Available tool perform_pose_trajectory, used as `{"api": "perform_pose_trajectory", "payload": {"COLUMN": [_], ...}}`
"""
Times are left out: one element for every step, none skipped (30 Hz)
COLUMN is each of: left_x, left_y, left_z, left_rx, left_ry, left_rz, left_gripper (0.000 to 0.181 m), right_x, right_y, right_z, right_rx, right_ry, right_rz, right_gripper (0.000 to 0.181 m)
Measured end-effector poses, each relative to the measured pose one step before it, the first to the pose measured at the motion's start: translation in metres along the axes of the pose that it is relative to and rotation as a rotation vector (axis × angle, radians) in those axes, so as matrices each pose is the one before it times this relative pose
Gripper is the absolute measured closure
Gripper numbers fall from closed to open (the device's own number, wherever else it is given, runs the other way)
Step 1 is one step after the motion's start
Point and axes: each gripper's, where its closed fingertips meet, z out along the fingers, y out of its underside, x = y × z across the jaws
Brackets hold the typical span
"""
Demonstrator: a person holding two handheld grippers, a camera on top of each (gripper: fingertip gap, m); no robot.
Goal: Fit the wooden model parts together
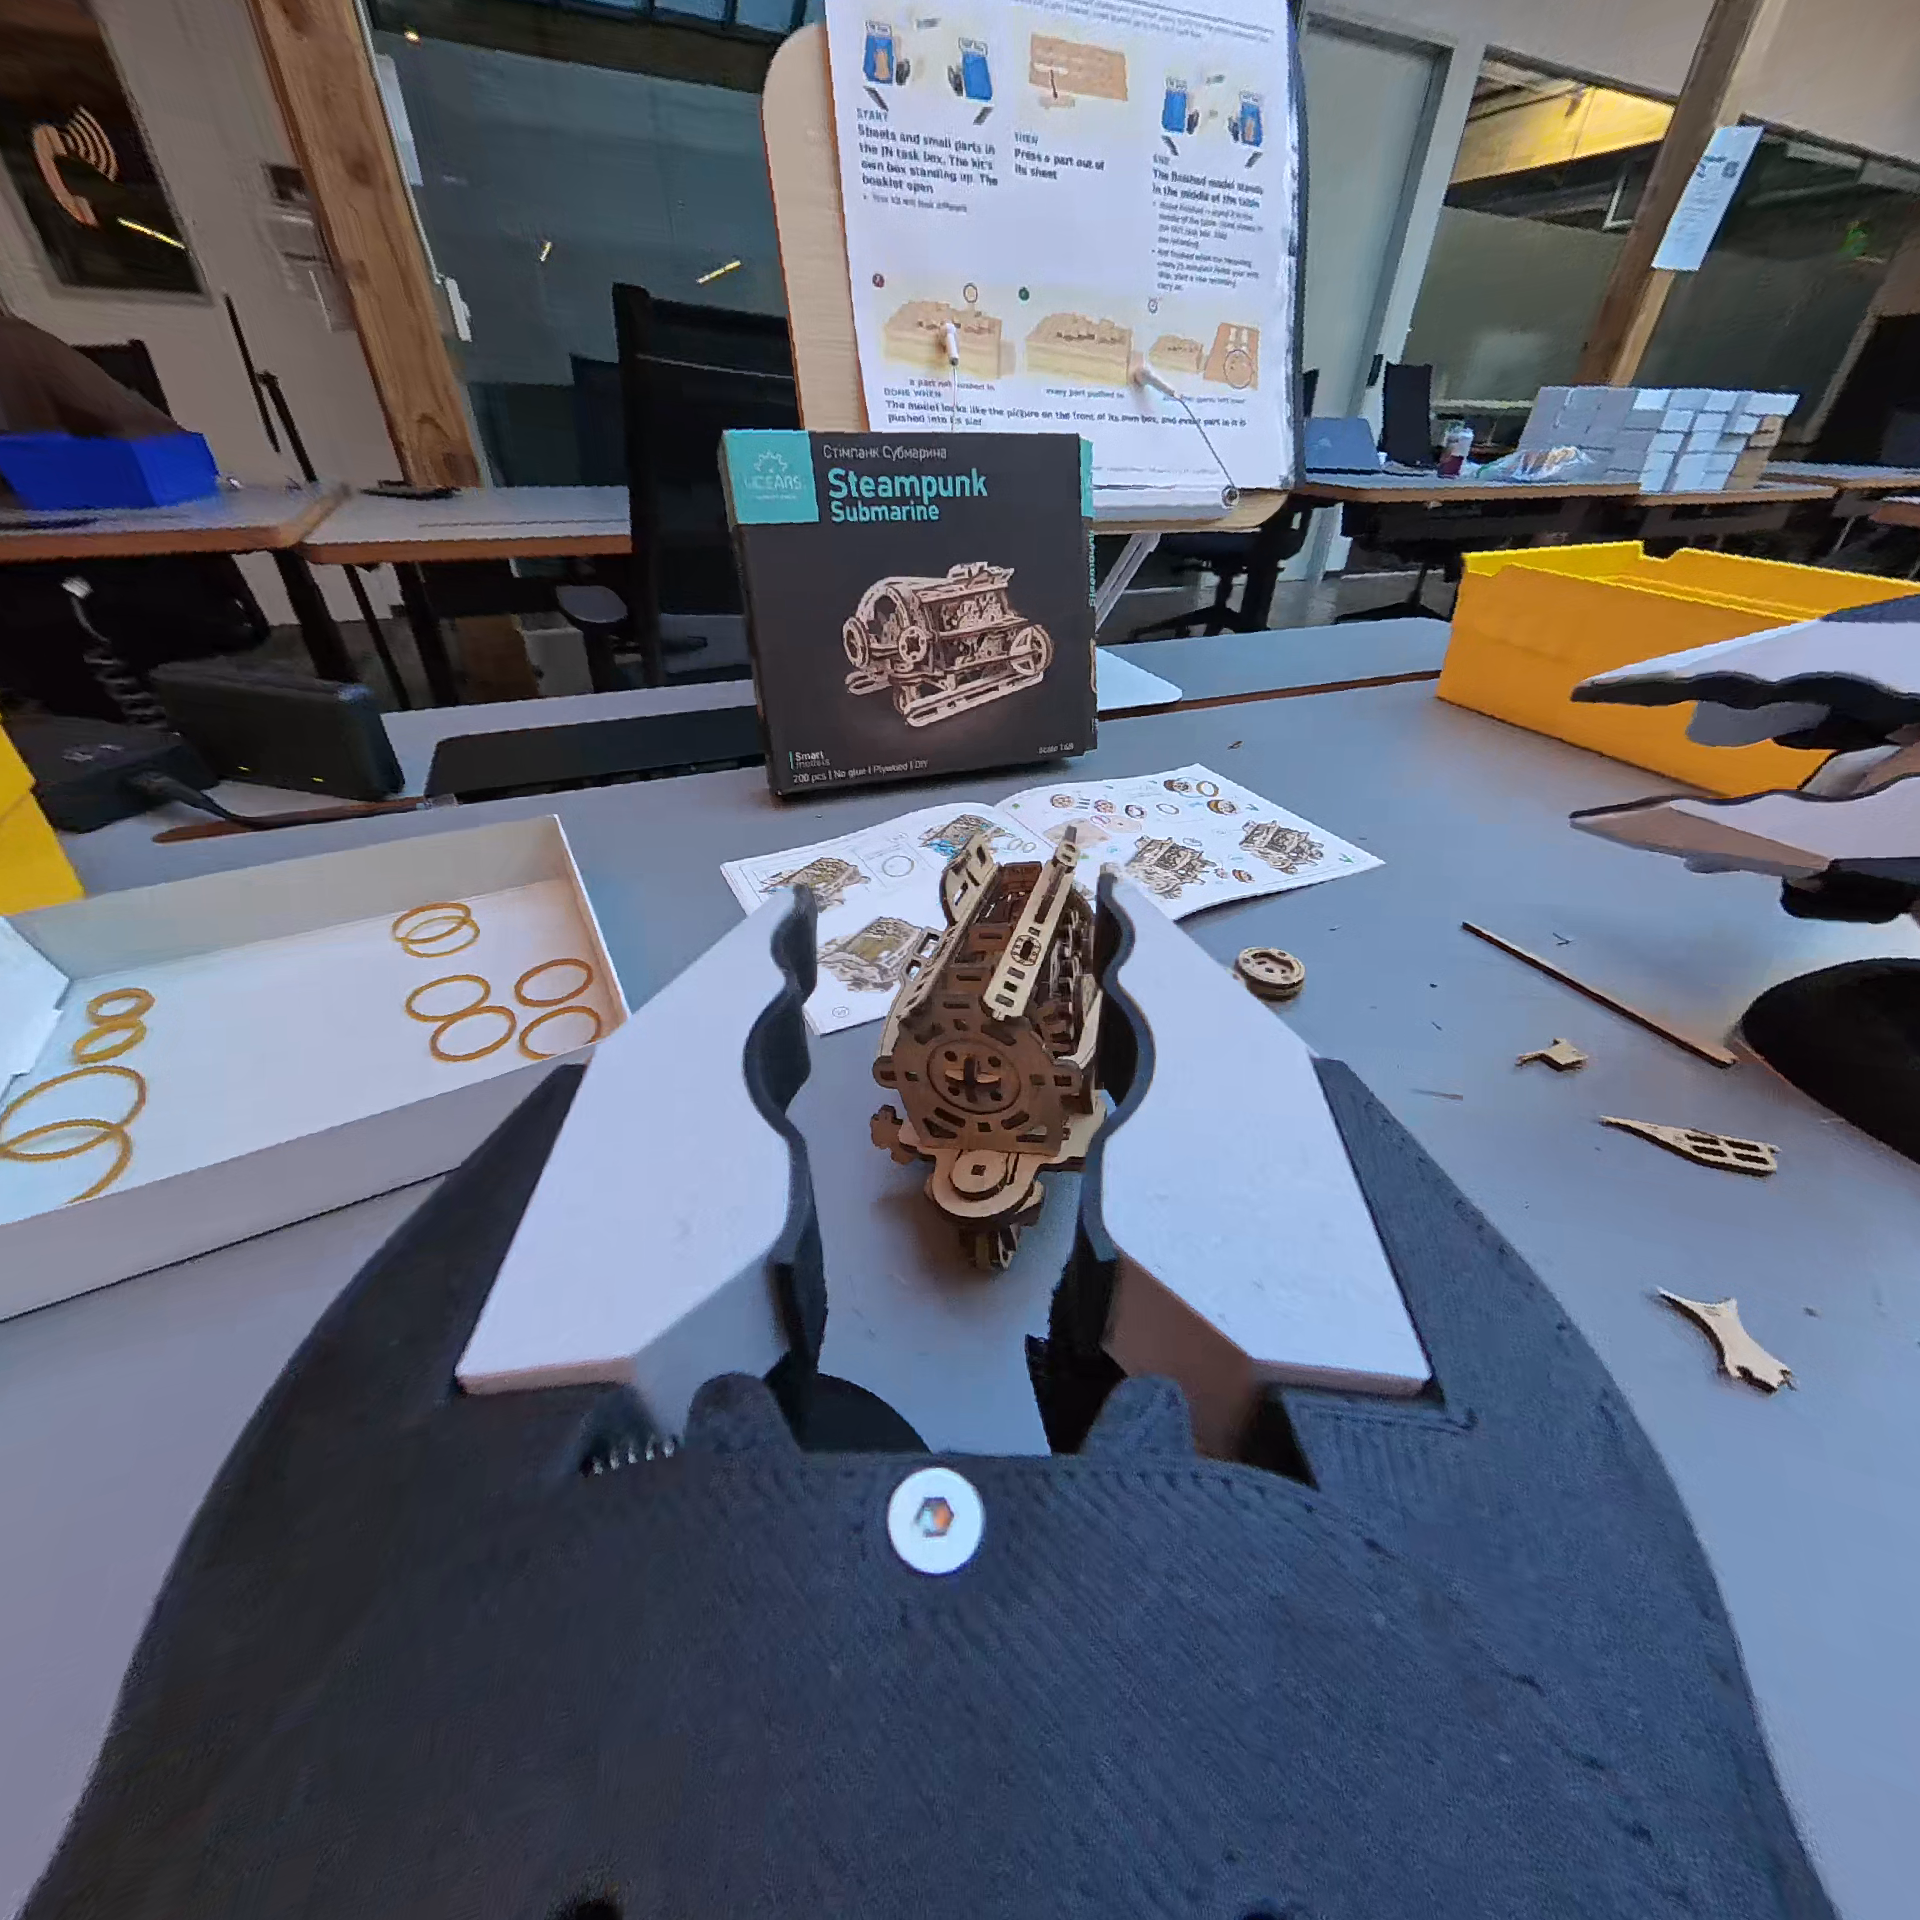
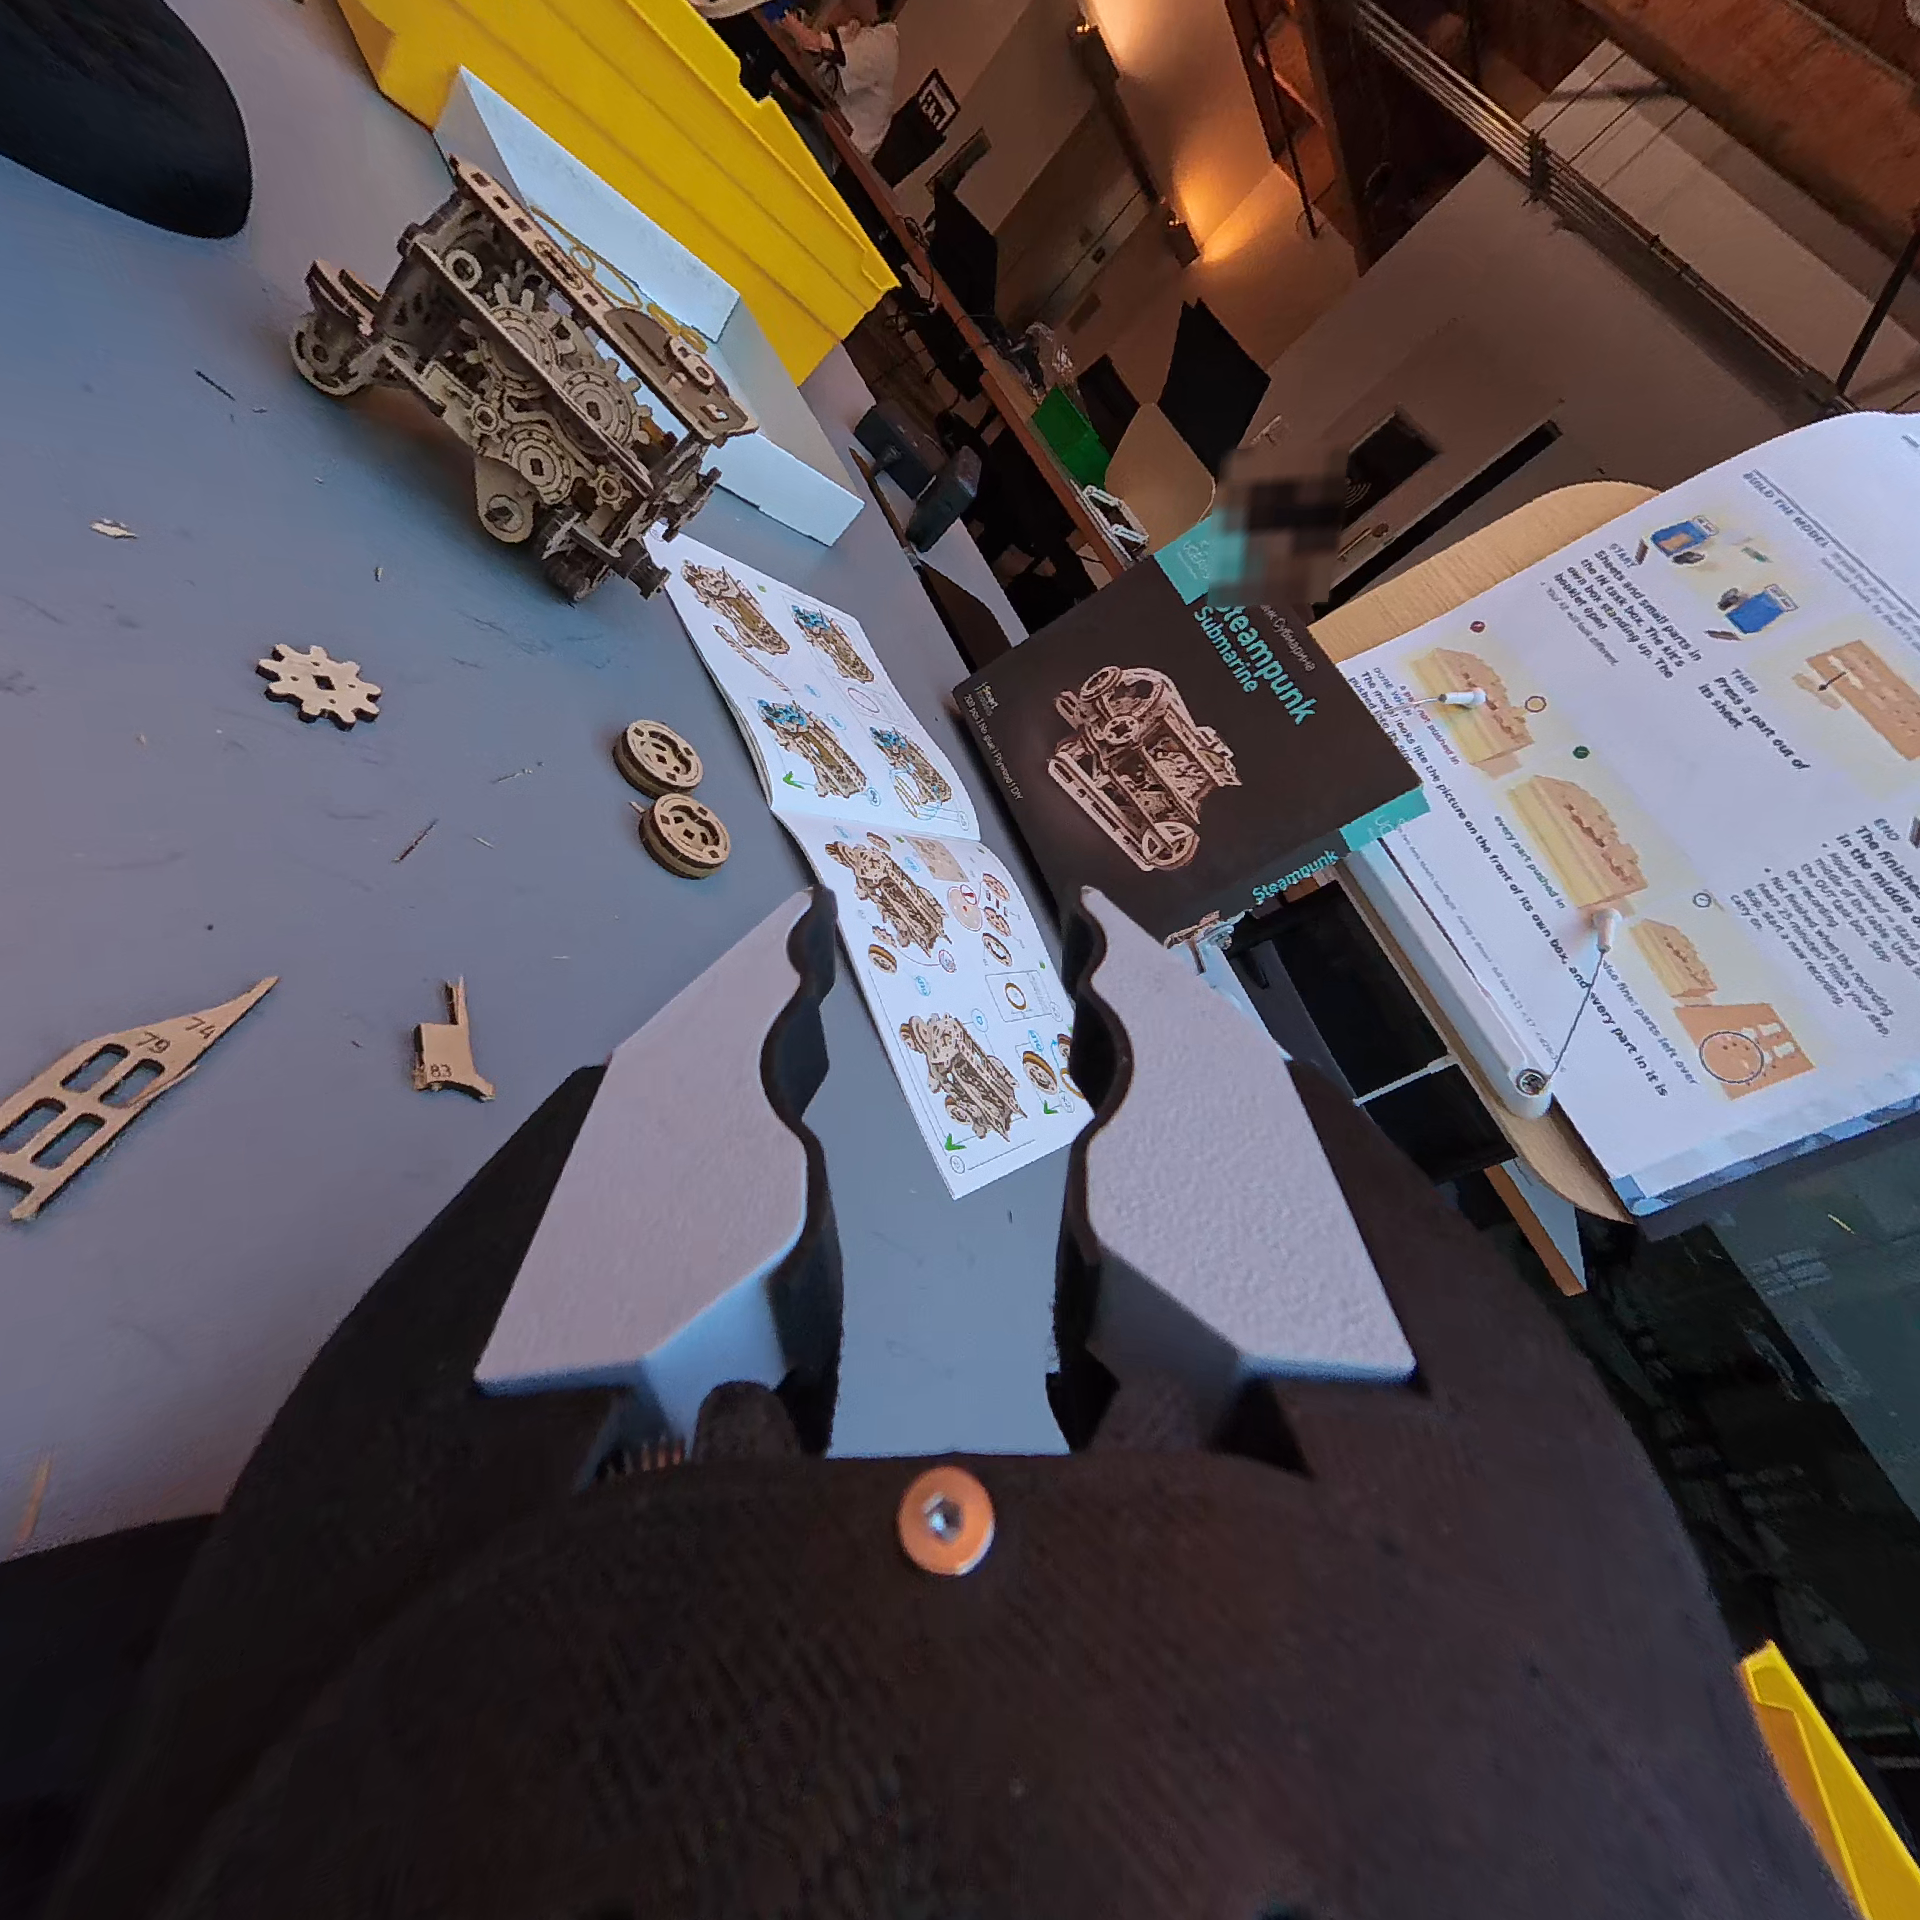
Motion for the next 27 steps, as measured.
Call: {"api": "perform_pose_trajectory", "payload": {"left_x": [0.00063,0.00053,0.00036,-0.00019,-0.00132,-0.00159,-0.00142,-0.00168,-0.00173,-0.00132,-0.00073,-0.0009,-0.00034,0.00018,0.0002,0.0003,0.00038,0.00031,0.00019,0.00028,0.0005,0.00048,0.00056,0.00064,0.00079,0.0006,0.00053], "left_y": [0.00302,0.0037,0.00323,0.00179,0.00039,-0.00117,-0.00184,-0.00147,-0.00109,-0.00092,-0.00089,-0.00007,0.00032,0.00028,0.00021,0.0002,0.00056,0.0004,0.00042,0.00059,0.00091,0.00093,0.00086,0.00061,0.00053,0.00052,0.00052], "left_z": [0.00159,0.00188,0.00142,0.00061,-0.00033,-0.00125,-0.0017,-0.00155,-0.0013,-0.0009,-0.00065,-0.00029,-0.00011,-0.00004,-0.00007,0.00006,0.00023,0.00027,0.00032,0.00051,0.00064,0.00072,0.00048,0.00048,0.00027,0.00039,0.00048], "left_rx": [-0.0199,-0.0235,-0.0204,-0.0117,-0.0021,0.0074,0.012,0.0099,0.0068,0.006,0.0055,0.0015,-0.0009,-0.0007,-0.0001,-0.0008,-0.0028,-0.003,-0.0024,-0.0039,-0.0056,-0.0058,-0.0051,-0.004,-0.0033,-0.0034,-0.0035], "left_ry": [-0.0052,-0.0031,-0.0034,-0.0064,-0.0126,-0.0132,-0.0095,-0.0093,-0.0089,-0.0044,0.0002,0.0008,0.0042,0.0067,0.0045,0.0038,0.0028,0.0008,0.0002,0.0014,0.0021,0.002,0.0023,0.0025,0.0029,0.001,0.0006], "left_rz": [0.0115,0.0089,0.008,0.0076,0.0049,0.0033,0.0006,-0.0027,-0.0045,-0.006,-0.0077,-0.0092,-0.0087,-0.0068,-0.0041,-0.0016,0.0001,0.0012,0.0016,0.0018,0.0018,0.0018,0.0022,0.0032,0.0043,0.0042,0.0041], "left_gripper": [0.128,0.126,0.126,0.126,0.126,0.127,0.127,0.129,0.13,0.13,0.13,0.13,0.13,0.13,0.13,0.13,0.13,0.13,0.131,0.131,0.132,0.132,0.132,0.132,0.133,0.133,0.133], "right_x": [-0.00158,-0.00116,-0.00109,-0.00103,-0.00086,-0.00037,-0.00039,-0.00047,-0.00057,-0.00035,-0.0002,0.00006,0.00029,0.00064,0.00053,0.00058,0.00043,0.00058,0.00006,-0.00017,-0.00025,-0.00055,-0.00061,-0.00083,-0.00116,-0.00154,-0.00144], "right_y": [0.00095,0.00059,-0.00039,-0.00099,-0.00081,-0.00043,-0.00017,0.00042,0.00041,0.00024,0.0001,0.00005,0.00022,0.00035,0.00046,0.00026,0.00043,0.0006,0.00087,0.00087,0.00043,-0.00015,-0.00072,-0.00077,-0.00061,-0.00014,0.00019], "right_z": [0.00072,0.00062,0.00018,-0.00001,-0.00001,-0.00003,0.00008,0.00022,0.00017,0.00024,0.00016,0.00026,0.00015,0.00012,0.00006,-0.00005,0.00014,0.00023,0.00035,0.00012,-0.0001,-0.00015,-0.0002,-0.00003,0.00012,0.00044,0.00056], "right_rx": [-0.0049,-0.004,-0.0005,0.0035,0.0026,0.0006,-0.0011,-0.0028,-0.0024,-0.0009,-0.0005,-0.0003,-0.0004,-0.0014,-0.0013,-0.0001,-0.0005,-0.0009,-0.003,-0.0034,-0.0019,0.0006,0.0032,0.0023,0.0002,-0.0019,-0.0038], "right_ry": [-0.0051,-0.0032,-0.0033,-0.0033,-0.0022,-0.0003,-0.0003,-0.0012,-0.0018,-0.0013,-0.0006,0.0003,0.0012,0.0024,0.002,0.0015,0.0009,0.001,-0.0012,-0.0026,-0.0022,-0.0029,-0.0025,-0.0022,-0.0033,-0.0044,-0.0038], "right_rz": [-0.0075,-0.0069,-0.0046,-0.003,-0.0026,-0.0039,-0.0046,-0.0039,-0.0033,-0.003,-0.0011,0.0006,0.0008,0.0002,0.0004,0.0014,0.0027,0.0025,0.002,0.0015,0.0015,0.0007,-0.001,-0.0029,-0.0051,-0.0077,-0.0098], "right_gripper": [0.138,0.138,0.138,0.138,0.138,0.138,0.138,0.138,0.138,0.138,0.138,0.138,0.138,0.138,0.138,0.138,0.138,0.138,0.139,0.139,0.139,0.14,0.14,0.14,0.14,0.14,0.14]}}
